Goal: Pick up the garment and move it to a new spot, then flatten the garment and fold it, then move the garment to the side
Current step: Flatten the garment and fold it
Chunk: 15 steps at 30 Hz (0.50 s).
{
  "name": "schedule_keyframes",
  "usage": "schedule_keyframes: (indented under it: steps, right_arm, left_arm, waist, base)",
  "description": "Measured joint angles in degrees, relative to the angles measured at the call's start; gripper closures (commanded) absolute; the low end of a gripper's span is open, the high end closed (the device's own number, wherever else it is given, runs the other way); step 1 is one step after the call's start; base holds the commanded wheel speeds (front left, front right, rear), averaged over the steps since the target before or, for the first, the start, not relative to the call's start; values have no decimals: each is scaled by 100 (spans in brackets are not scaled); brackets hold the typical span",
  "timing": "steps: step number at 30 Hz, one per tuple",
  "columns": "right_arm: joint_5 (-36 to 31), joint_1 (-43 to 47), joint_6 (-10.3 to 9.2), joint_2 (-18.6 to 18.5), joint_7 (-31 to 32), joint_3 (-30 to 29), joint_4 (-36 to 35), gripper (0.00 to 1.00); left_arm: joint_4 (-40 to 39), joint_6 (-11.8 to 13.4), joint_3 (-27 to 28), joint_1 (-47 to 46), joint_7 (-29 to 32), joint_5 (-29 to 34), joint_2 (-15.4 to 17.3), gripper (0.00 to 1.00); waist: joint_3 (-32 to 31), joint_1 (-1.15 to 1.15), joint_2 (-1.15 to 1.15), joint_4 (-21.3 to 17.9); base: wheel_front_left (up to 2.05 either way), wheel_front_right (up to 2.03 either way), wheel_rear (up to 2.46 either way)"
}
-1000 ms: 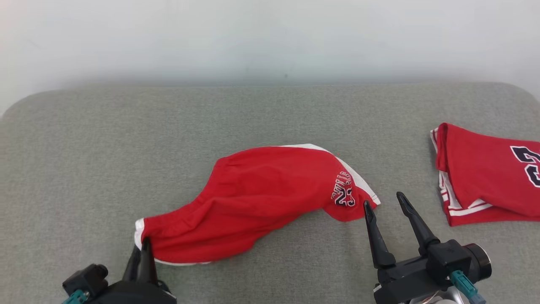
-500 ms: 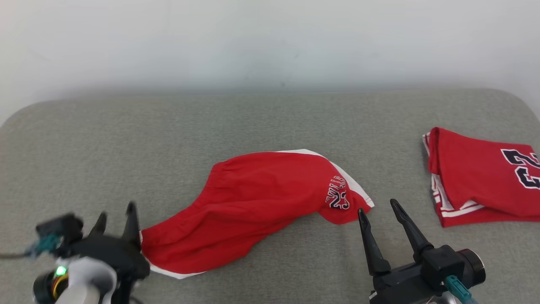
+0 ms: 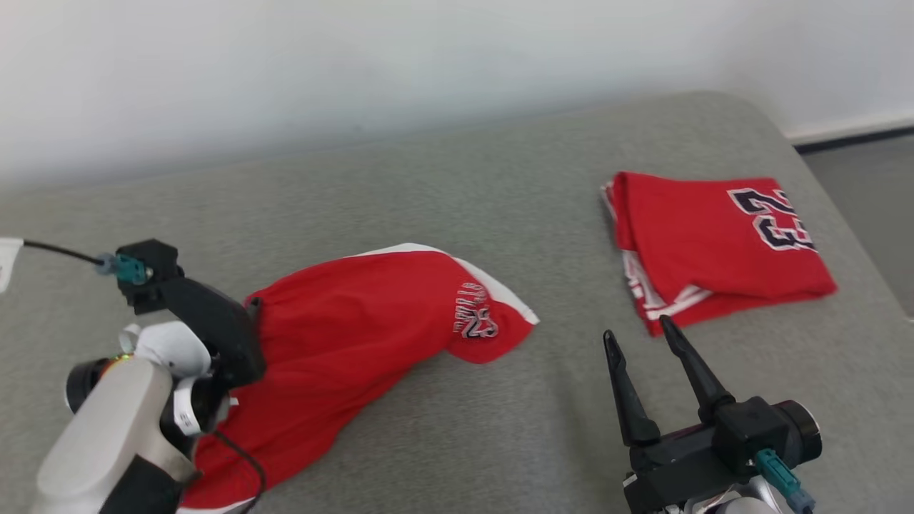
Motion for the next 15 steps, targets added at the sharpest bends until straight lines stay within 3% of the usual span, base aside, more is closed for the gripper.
schedule_keyframes:
  steps: [9,15]
  right_arm:
    - [48,-37,0,-4,-49,-101,-1,0]
    - [76,-36,0,-3,-58,-136,-19,0]
  left_arm:
    - [517,157,-249,-471,438,214,115,0]
    - [699,427,-509,-558,573,560,243,0]
  waist:
    - [237,0,0,-740]
    - [365,0,1,-792]
  base:
    - [0,0,0]
    - [0,0,0]
